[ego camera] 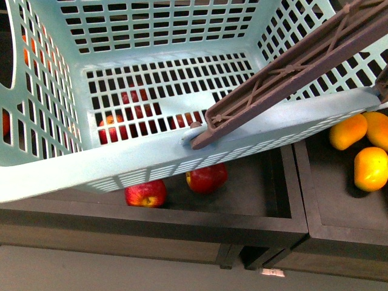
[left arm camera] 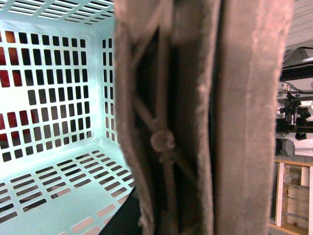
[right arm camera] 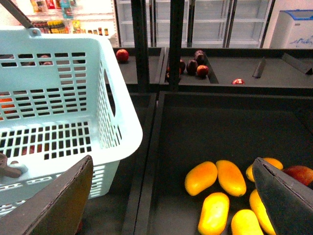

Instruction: Pick mango and avocado into basket

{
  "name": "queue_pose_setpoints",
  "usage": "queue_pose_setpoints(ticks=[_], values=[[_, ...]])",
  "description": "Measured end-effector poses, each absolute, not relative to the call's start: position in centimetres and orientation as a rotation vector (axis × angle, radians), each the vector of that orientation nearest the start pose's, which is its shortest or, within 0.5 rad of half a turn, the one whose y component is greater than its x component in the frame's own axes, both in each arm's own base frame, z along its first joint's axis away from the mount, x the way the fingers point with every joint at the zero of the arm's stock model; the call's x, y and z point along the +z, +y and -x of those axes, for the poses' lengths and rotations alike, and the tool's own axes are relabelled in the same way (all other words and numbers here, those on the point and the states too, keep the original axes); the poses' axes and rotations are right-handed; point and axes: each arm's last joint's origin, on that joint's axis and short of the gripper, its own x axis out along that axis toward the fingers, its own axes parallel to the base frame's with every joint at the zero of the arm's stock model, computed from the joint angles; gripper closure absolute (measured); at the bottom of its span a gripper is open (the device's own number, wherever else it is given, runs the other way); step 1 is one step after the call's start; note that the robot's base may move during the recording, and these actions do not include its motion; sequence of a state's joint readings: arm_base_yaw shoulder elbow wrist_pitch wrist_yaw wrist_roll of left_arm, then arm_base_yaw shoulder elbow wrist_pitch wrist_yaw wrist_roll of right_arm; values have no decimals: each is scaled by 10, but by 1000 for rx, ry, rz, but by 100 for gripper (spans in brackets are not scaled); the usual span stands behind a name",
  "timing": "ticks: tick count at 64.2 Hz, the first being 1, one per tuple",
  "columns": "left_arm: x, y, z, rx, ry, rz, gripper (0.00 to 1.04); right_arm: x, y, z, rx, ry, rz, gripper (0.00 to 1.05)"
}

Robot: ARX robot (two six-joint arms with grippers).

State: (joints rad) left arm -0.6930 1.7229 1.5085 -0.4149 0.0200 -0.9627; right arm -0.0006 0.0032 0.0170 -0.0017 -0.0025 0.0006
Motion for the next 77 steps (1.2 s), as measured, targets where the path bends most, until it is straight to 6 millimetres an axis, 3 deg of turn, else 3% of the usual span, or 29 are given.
queue_pose_setpoints(ticks=[11, 12, 14, 29, 38, 47, 51, 59, 67, 77], values=[[314, -250, -300, -343, 878, 683, 91, 168, 0, -97, 5, -1, -8, 9], [314, -250, -300, -342, 877, 681, 91, 169, -8, -106, -38, 611, -211, 9], [314, -250, -300, -342, 876, 680, 91, 169, -12, -110, -56, 642, -234, 9], [314, -250, -300, -341, 877, 681, 91, 195, -61, -151, -231, 584, -314, 9], [314, -250, -300, -341, 877, 682, 91, 194, -89, -190, -269, 570, -258, 9], [314, -250, -300, -341, 877, 681, 91, 163, -114, -241, -266, 628, -198, 9], [314, -250, -300, -341, 877, 682, 91, 138, -123, -271, -247, 672, -190, 9], [314, -250, -300, -341, 877, 681, 91, 98, -129, -308, -242, 750, -219, 9], [314, -250, -300, -341, 877, 682, 91, 59, -127, -336, -252, 823, -257, 9], [314, -250, -300, -341, 877, 682, 91, 28, -114, -357, -236, 871, -297, 9]])
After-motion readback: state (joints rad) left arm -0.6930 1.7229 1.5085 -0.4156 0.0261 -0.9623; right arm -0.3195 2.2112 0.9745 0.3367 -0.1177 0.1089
